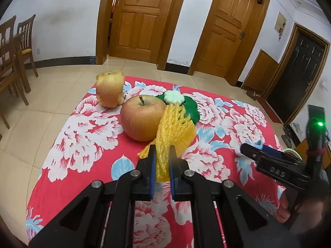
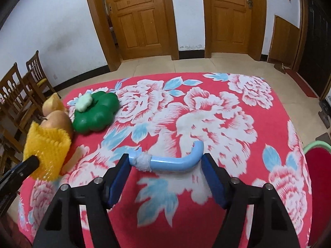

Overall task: Collect trash
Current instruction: 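Grasp the blue curved toy with the right tool while the left tool holds the net, then carry net and blue toy over the red bucket and open both tools to drop them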

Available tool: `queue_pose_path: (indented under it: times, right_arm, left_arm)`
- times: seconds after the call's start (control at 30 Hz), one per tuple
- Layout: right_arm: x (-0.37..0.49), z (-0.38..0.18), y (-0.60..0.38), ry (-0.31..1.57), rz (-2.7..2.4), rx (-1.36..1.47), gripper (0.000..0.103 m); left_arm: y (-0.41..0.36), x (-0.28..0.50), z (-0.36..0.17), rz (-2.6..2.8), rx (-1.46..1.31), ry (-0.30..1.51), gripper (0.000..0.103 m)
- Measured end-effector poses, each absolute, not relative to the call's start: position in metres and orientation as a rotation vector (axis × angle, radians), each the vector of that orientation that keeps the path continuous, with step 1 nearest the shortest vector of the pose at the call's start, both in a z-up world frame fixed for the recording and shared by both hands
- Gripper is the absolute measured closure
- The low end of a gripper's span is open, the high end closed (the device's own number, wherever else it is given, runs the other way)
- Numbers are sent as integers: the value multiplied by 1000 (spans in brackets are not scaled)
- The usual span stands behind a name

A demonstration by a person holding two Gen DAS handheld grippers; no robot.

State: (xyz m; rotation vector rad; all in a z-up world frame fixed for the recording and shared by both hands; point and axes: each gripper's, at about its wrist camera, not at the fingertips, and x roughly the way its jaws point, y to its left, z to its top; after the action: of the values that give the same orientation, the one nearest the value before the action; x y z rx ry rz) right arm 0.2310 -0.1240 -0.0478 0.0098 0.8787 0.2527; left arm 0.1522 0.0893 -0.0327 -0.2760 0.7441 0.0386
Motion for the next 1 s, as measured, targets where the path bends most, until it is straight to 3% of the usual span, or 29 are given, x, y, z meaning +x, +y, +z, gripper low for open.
queue_pose_path:
  times: [0.5,1.0]
  right_arm:
    - [162,-11,-192,814,220,147,31]
    - [109,-5,-308,787,21,277,31]
  left_arm:
    - [53,136,-11,-36,-249,734,94]
    - [-39,132,9,-213,-195,756,94]
